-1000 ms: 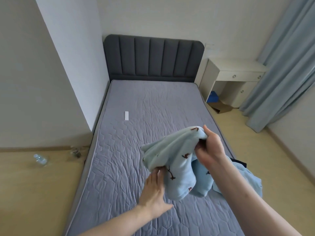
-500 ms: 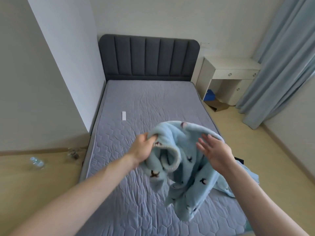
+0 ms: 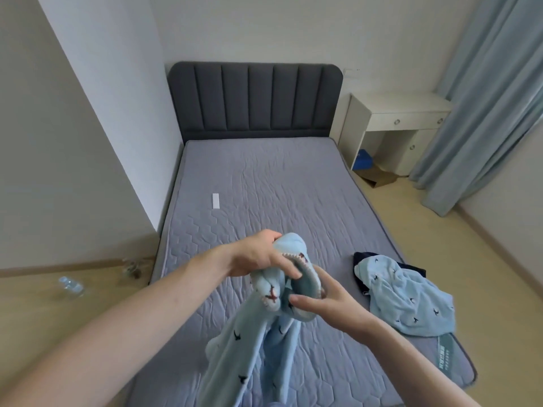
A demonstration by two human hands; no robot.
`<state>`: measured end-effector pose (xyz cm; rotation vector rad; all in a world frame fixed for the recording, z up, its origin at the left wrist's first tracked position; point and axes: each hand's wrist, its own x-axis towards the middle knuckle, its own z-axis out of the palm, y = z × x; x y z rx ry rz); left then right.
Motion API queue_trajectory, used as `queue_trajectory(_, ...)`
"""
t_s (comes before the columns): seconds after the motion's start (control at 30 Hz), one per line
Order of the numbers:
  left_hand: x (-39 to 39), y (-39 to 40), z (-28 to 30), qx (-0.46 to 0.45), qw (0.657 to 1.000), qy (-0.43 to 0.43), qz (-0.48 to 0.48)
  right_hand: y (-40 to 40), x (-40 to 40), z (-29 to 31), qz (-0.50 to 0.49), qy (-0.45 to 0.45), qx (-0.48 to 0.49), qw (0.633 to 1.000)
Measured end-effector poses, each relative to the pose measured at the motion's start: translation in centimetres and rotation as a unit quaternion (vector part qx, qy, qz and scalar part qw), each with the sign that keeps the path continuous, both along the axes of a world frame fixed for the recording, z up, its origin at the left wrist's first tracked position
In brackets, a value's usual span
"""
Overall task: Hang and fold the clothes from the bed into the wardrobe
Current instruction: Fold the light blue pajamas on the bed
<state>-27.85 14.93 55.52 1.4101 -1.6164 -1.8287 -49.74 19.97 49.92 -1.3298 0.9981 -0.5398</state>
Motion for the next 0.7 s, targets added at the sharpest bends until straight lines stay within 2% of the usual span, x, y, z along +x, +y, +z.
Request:
queue_trajectory(0.07,0.8,-0.4,-0.5,-0.055,0.996,-0.065,-0.007,-0.8,0.4,-0.4,-0.082,0.140,-0.094,0.982)
queue_trajectory(0.1,1.4,-0.7,-0.7,-0.112,0.985,-0.135,-0.005,-1.4,0.2,-0.8,-0.111,0.198,-0.137,0.964)
queue_trajectory(0.13,2.1,-1.0,-1.1,-0.181,0.957,-0.228,-0.004,-2.1,0.0,-1.0,-0.137,0.227,-0.162,0.950)
queue_trajectory(0.2,4.1,-1.6,-2.3,-0.293,0.874,-0.389,0.011,-3.3,-0.7,-1.2,-0.183,0.225,-0.192,0.938)
queue_trajectory(0.23,5.4,-1.7,-3.2,-0.321,0.845,-0.427,0.023,-3.9,-0.9,-1.1,-0.195,0.210,-0.206,0.936)
queue_trajectory(0.33,9.0,-1.3,-6.4,-0.338,0.809,-0.478,0.059,-5.5,-1.0,-0.5,-0.190,0.197,-0.247,0.930)
queue_trajectory(0.43,11.4,-0.9,-8.8,-0.325,0.802,-0.488,0.116,-7.0,-1.3,0.0,-0.191,0.230,-0.254,0.920)
queue_trajectory(0.57,12.0,-1.1,-10.5,-0.284,0.805,-0.503,0.136,-8.5,-3.1,-0.4,-0.145,0.353,-0.252,0.889)
queue_trajectory(0.63,11.2,-2.3,-10.6,-0.213,0.835,-0.477,0.172,-9.5,-3.7,-0.7,-0.121,0.399,-0.242,0.876)
queue_trajectory(0.7,10.1,-4.3,-9.7,-0.124,0.886,-0.379,0.236,-11.2,-3.8,-0.8,-0.133,0.392,-0.209,0.886)
